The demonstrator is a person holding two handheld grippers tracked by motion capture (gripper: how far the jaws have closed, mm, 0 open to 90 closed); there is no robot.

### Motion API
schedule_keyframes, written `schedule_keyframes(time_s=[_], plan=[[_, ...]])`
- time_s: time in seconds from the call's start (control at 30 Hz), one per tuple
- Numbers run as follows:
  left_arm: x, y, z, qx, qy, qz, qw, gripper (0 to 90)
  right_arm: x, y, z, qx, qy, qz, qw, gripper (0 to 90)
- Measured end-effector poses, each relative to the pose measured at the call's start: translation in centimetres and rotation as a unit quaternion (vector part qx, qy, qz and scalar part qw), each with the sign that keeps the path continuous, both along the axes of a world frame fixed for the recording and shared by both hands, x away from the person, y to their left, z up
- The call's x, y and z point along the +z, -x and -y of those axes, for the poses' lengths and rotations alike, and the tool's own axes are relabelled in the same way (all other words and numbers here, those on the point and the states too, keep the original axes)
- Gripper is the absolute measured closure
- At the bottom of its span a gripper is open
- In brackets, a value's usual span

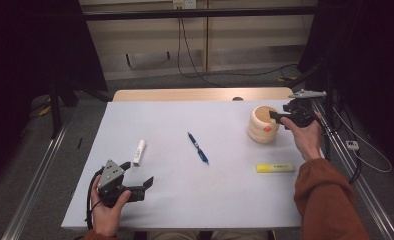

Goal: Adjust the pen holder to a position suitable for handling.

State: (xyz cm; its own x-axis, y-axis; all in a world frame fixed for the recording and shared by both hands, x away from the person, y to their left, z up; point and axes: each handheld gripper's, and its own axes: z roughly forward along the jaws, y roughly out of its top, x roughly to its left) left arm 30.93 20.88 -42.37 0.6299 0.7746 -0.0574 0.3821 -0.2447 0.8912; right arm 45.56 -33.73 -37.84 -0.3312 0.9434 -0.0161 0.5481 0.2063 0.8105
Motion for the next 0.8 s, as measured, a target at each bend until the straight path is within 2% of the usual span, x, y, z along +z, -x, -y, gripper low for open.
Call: schedule_keyframes(time_s=[0.2, 0.23, 0.3, 0.43, 0.47, 0.53, 0.57, 0.73, 0.8], plan=[[0.0, 0.0, -0.1, 0.001, 0.004, 0.003, 1.0000, 5.9, -0.6, -1.8, -0.4, 0.004, 0.010, -0.017, 0.9998, 47.2], [0.0, 0.0, -0.1, 0.001, 0.004, 0.003, 1.0000, 6.0, -0.7, -2.1, -0.5, 0.007, 0.011, -0.026, 0.9996, 47.2], [0.1, 0.1, -0.2, 0.002, 0.005, 0.003, 1.0000, 6.1, -1.1, -2.5, -0.6, 0.005, 0.023, -0.034, 0.9992, 48.7], [0.0, 0.1, -0.2, 0.001, 0.004, 0.002, 1.0000, 6.1, -1.4, -3.0, -0.5, 0.000, 0.015, -0.039, 0.9991, 52.1], [0.0, 0.1, -0.2, 0.001, 0.005, 0.002, 1.0000, 6.1, -1.7, -3.2, -0.2, -0.002, 0.017, -0.048, 0.9987, 53.4], [0.1, 0.1, -0.2, 0.000, 0.005, 0.004, 1.0000, 6.2, -1.9, -3.3, -0.1, -0.009, 0.015, -0.051, 0.9986, 54.5], [0.1, 0.1, -0.2, 0.000, 0.005, 0.004, 1.0000, 6.5, -1.9, -3.3, 0.0, -0.005, 0.008, -0.053, 0.9985, 55.2], [0.1, 0.1, -0.1, -0.003, 0.006, 0.002, 1.0000, 6.6, -1.9, -3.5, -0.1, -0.006, 0.008, -0.061, 0.9981, 66.4], [0.1, 0.1, -0.1, -0.005, 0.005, 0.003, 1.0000, 6.6, -2.0, -3.6, 0.0, -0.015, 0.009, -0.064, 0.9978, 69.3]])
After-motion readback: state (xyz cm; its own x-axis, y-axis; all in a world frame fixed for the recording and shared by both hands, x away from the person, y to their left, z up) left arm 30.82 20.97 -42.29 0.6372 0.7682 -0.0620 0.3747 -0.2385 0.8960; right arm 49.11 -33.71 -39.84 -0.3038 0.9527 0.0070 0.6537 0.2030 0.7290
